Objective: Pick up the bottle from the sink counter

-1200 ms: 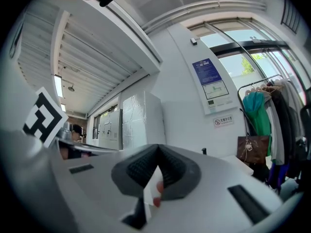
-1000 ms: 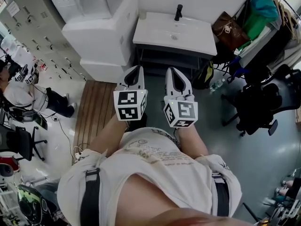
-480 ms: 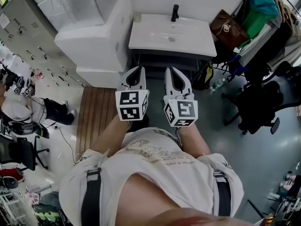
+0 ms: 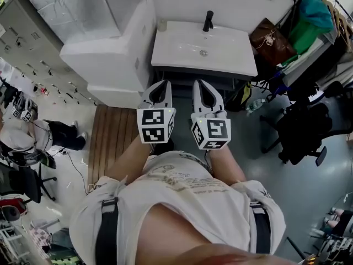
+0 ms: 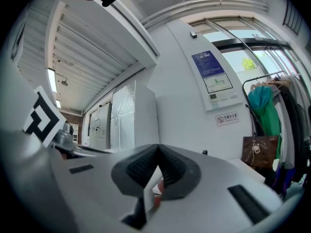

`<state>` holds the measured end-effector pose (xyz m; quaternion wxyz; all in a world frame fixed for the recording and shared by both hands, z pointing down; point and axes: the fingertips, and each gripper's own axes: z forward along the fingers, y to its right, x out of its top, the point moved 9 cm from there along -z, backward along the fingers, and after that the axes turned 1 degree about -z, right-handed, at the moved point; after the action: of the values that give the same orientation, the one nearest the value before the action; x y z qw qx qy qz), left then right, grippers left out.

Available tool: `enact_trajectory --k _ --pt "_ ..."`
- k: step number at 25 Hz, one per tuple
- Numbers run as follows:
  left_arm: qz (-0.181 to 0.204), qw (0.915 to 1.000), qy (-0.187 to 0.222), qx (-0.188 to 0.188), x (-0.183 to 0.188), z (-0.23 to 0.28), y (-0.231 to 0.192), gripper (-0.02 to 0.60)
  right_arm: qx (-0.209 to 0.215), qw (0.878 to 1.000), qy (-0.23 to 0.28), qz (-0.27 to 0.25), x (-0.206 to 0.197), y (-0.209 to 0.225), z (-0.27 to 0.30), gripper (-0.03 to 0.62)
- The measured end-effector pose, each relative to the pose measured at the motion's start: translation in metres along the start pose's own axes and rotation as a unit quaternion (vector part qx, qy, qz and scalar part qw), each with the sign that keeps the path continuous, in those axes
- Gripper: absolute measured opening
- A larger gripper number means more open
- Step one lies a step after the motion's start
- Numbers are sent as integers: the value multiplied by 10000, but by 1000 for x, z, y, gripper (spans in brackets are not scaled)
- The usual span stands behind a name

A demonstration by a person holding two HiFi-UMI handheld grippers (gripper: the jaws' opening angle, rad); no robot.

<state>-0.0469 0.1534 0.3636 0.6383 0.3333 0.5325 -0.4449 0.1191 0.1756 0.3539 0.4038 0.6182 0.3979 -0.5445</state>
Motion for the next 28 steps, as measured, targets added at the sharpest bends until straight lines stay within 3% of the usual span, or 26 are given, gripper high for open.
enact_trajectory --k 28 --pt "-81 9994 -105 -305 39 168 -144 20 -9 9999 -135 -100 -19 10 230 25"
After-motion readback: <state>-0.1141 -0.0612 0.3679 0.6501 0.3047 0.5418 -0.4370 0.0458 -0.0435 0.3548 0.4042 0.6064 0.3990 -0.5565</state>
